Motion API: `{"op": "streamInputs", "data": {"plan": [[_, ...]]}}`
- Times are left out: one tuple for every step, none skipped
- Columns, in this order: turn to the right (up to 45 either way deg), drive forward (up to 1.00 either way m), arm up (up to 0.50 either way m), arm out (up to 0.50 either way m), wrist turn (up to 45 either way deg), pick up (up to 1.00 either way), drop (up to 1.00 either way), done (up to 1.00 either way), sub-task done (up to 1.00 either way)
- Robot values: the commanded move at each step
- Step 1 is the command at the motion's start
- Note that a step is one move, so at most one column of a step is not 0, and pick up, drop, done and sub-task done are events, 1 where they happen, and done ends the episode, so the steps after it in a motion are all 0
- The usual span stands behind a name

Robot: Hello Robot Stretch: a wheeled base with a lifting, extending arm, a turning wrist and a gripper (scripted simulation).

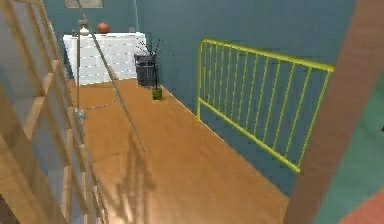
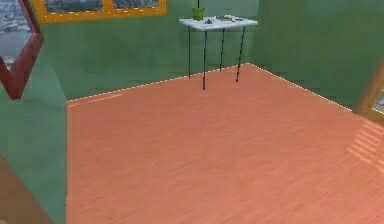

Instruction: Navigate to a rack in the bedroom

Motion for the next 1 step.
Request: {"op": "streamInputs", "data": {"plan": [[21.0,0.00,0.00,0.00,0.0,0.00,0.00,0.00,0.00]]}}
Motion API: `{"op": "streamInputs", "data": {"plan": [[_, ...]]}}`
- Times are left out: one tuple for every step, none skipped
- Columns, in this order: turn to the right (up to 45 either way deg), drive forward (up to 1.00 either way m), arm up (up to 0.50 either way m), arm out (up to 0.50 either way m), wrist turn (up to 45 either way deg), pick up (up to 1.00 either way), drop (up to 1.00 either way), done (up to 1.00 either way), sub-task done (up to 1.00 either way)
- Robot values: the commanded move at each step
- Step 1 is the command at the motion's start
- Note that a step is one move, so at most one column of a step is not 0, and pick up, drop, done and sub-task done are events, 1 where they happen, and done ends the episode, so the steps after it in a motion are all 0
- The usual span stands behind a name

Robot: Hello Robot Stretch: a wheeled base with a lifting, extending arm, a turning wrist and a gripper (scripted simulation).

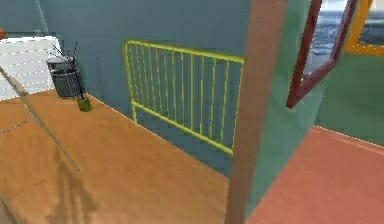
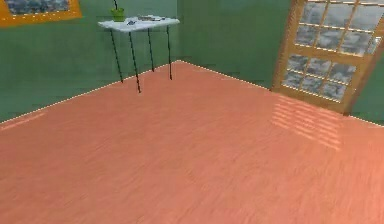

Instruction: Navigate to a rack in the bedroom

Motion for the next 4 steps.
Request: {"op": "streamInputs", "data": {"plan": [[0.0,0.35,0.00,0.00,0.0,0.00,0.00,0.00,0.00],[-45.0,0.00,0.00,0.00,0.0,0.00,0.00,0.00,0.00],[-3.0,0.00,0.00,0.00,0.0,0.00,0.00,0.00,0.00],[0.0,0.95,0.00,0.00,0.0,0.00,0.00,0.00,0.00]]}}
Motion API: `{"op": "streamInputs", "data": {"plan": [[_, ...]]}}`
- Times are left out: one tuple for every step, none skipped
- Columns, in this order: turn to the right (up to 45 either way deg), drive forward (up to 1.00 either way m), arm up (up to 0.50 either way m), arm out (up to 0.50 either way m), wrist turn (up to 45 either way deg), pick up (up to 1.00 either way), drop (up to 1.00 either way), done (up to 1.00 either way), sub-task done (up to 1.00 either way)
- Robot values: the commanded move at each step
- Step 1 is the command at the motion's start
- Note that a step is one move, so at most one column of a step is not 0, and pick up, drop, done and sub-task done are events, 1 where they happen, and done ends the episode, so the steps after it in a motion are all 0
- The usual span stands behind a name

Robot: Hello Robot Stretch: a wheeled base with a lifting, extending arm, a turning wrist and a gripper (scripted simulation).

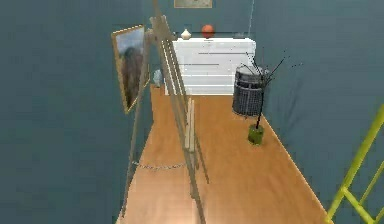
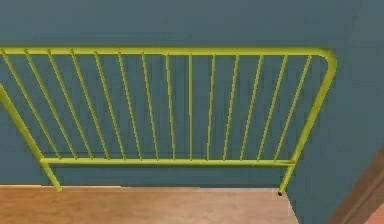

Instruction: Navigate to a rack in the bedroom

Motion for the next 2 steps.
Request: {"op": "streamInputs", "data": {"plan": [[-9.0,0.00,0.00,0.00,0.0,0.00,0.00,0.00,0.00],[0.0,0.00,0.00,0.00,0.0,0.00,0.00,1.00,0.00]]}}
